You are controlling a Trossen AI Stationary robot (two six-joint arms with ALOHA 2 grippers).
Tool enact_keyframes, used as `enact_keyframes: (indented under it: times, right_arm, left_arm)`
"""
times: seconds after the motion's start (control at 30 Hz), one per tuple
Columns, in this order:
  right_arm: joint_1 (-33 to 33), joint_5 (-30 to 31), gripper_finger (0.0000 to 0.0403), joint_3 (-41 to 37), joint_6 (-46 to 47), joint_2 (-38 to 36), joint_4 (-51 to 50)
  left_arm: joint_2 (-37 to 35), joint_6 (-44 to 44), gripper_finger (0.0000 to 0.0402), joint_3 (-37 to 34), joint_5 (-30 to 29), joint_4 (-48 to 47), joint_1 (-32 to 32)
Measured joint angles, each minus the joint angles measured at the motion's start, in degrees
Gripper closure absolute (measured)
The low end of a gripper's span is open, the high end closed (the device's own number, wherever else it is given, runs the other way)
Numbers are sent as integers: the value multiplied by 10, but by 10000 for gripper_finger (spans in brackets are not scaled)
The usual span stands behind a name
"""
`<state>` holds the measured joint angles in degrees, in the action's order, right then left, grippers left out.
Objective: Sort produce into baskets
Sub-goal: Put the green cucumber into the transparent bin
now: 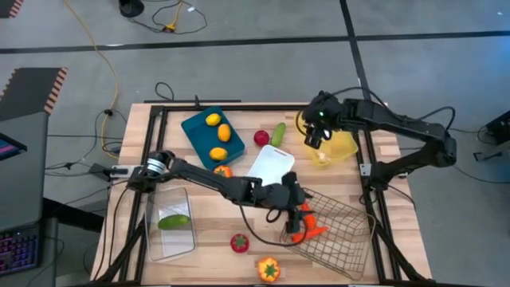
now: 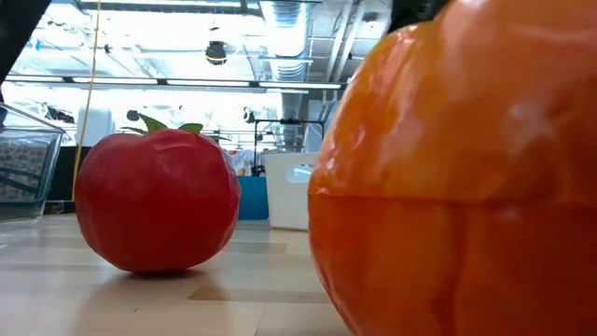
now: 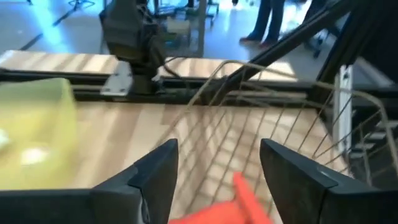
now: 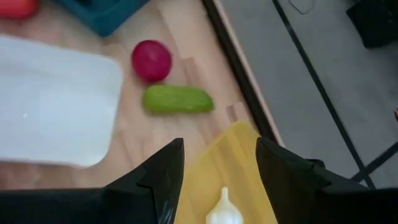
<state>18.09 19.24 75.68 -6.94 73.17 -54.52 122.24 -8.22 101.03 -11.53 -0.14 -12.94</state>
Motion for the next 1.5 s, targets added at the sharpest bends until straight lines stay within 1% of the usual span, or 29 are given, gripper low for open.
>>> enact_keyframes:
  times: [0.13,0.2,0.33,0.43,0.53,0.63,0.73,0.93,1.07,1.23,1.37,1.5]
  right_arm:
    - [34,0,176,0,1,25,42]
    - [54,-6,176,0,22,40,64]
    - [92,-44,176,0,109,72,89]
    - [112,-71,176,0,179,96,104]
    - [123,-75,176,0,264,120,125]
    - [130,-77,176,0,316,147,148]
    - [131,-77,176,0,337,177,163]
    - [128,-81,176,0,343,240,200]
    - [123,-121,176,0,413,273,214]
    - [123,-121,176,0,509,304,219]
    - [116,-121,176,0,553,320,220]
    - [106,-121,176,0,593,330,224]
  left_arm:
    - [-50,39,192,0,-22,-96,14]
    - [-80,59,195,0,-37,-146,21]
    - [-139,74,200,0,-51,-259,35]
    - [-180,75,200,0,-70,-326,45]
    - [-218,76,201,0,-103,-384,58]
    - [-250,78,201,0,-121,-431,73]
    - [-283,78,201,0,-123,-469,92]
    - [-341,99,201,0,-131,-531,134]
    - [-370,108,201,0,-131,-577,162]
    - [-388,109,201,0,-129,-615,194]
    - [-392,129,201,0,-127,-627,209]
    - [-392,155,201,0,-104,-626,219]
